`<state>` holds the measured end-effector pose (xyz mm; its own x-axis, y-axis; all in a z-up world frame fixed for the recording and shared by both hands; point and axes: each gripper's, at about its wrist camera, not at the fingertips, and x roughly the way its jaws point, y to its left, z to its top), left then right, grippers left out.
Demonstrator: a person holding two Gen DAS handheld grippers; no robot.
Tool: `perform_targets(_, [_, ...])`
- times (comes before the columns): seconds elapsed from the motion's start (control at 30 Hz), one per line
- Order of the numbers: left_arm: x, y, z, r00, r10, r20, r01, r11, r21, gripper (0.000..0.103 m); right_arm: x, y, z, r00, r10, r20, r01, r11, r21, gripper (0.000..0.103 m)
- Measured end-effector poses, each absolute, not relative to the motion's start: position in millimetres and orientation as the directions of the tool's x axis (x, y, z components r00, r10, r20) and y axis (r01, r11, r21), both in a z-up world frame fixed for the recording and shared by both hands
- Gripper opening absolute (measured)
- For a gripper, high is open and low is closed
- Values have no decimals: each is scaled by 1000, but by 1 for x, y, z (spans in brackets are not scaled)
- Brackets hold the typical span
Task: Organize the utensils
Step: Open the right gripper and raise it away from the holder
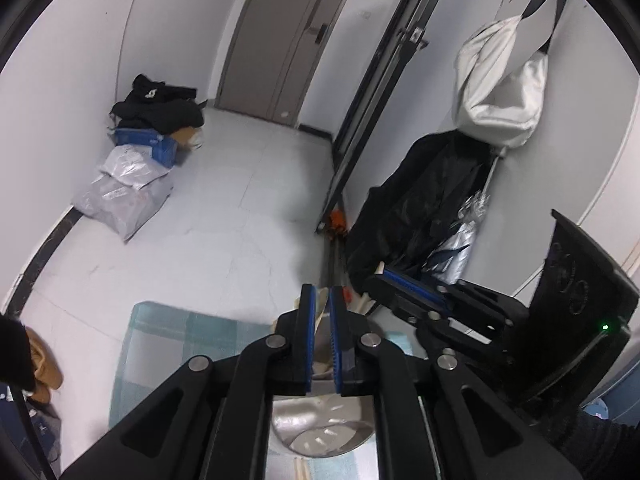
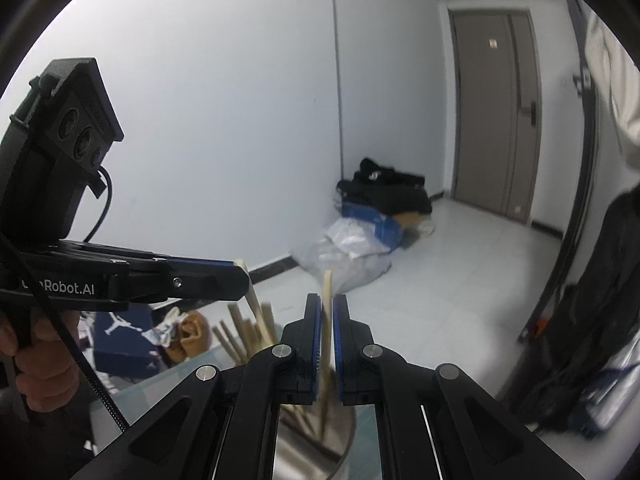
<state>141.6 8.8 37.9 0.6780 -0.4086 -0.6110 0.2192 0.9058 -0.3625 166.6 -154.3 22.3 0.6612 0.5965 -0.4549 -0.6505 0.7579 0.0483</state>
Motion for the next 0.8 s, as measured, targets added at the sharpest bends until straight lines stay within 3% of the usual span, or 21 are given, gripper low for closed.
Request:
perform_targets(0.1, [139,12,40,703,-375,-604,189,918,-349,31,165,-159,18,651,600,-465,-642,762,84,8])
perform_targets(0.13, [136,14,42,715,-364,-597,178,920,-348,43,164,-161,18,650,600,-466,-639,763,93,10])
perform_targets(0.17, [134,17,43,726,-354,-590,165,922,-349,51,162,-164,18,650,600,-466,-633,767,104,16])
perform_targets(0.2, [132,20,45,734,-348,-583,157,922,-353,53,161,-166,17,652,601,-463,-628,770,114,23])
perform_targets(0.3, [125,24,50,745,-323,-583,139,931,-339,55,154,-178,20,667,596,-447,-600,785,152,28])
perform_targets(0.47, [111,30,58,775,-272,-570,103,945,-311,73,141,-197,27,700,573,-427,-540,816,209,34])
perform_targets(0.8, [77,24,74,814,-197,-547,75,968,-238,85,102,-213,55,759,539,-366,-469,842,267,53])
